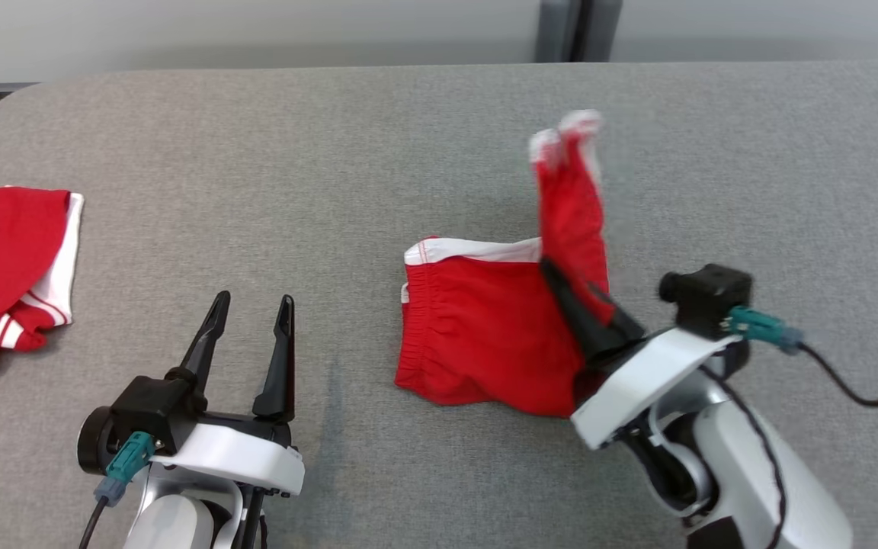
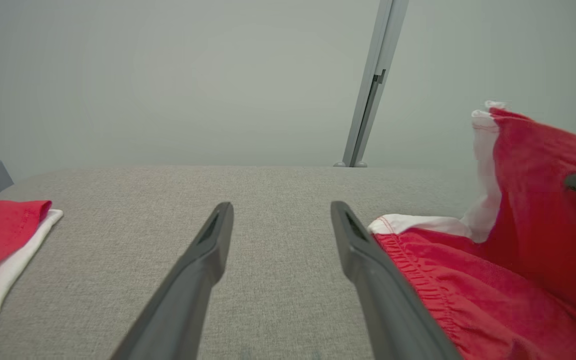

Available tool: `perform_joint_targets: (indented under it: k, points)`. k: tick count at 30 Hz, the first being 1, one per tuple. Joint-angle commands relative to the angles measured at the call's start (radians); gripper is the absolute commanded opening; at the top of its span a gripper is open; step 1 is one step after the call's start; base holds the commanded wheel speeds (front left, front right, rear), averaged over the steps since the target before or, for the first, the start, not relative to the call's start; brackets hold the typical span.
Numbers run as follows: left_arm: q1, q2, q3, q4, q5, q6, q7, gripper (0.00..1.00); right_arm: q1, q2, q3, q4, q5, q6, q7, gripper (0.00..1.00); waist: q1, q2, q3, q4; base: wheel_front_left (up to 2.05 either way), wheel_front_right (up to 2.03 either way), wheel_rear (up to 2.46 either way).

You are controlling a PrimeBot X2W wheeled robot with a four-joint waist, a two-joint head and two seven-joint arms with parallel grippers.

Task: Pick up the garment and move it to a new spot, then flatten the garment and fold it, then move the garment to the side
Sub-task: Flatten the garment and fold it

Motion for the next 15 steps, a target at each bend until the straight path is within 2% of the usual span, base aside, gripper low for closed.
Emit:
perform_joint_targets:
  k: [1, 4, 13, 14, 15]
  points:
    - [0.005, 0.002, 0.002, 0.002, -0.007, 0.002, -0.003, 1.0, -0.009, 0.0, 0.008, 0.009, 0.01, 0.0, 0.004, 0.0, 0.0, 0.0, -0.002, 0.008, 0.0, 0.0, 0.0]
    - [0.001, -0.003, -0.007, 0.007, -0.01, -0.001, -0.007, 1.0, -0.023, 0.023, 0.078, 0.074, 0.052, 0.0, 0.0, 0.0, 0.0, 0.0, 0.003, 0.029, 0.0, 0.0, 0.0]
    - [-0.014, -0.007, -0.015, 0.022, -0.012, 0.005, -0.018, 1.0, -0.08, 0.028, 0.25, 0.215, 0.169, 0.0, -0.059, 0.0, 0.0, 0.0, 0.02, 0.049, 0.0, 0.0, 0.0]
    - [-0.014, -0.007, -0.016, 0.023, -0.011, 0.006, -0.019, 1.0, -0.086, 0.029, 0.265, 0.226, 0.173, 0.0, -0.071, 0.3, 0.0, 0.0, 0.02, 0.048, 0.0, 0.0, 0.0]
    - [-0.015, -0.007, -0.016, 0.025, -0.011, 0.007, -0.021, 1.0, -0.094, 0.029, 0.28, 0.234, 0.177, 0.0, -0.084, 0.69, 0.0, 0.0, 0.02, 0.047, 0.0, 0.0, 0.0]
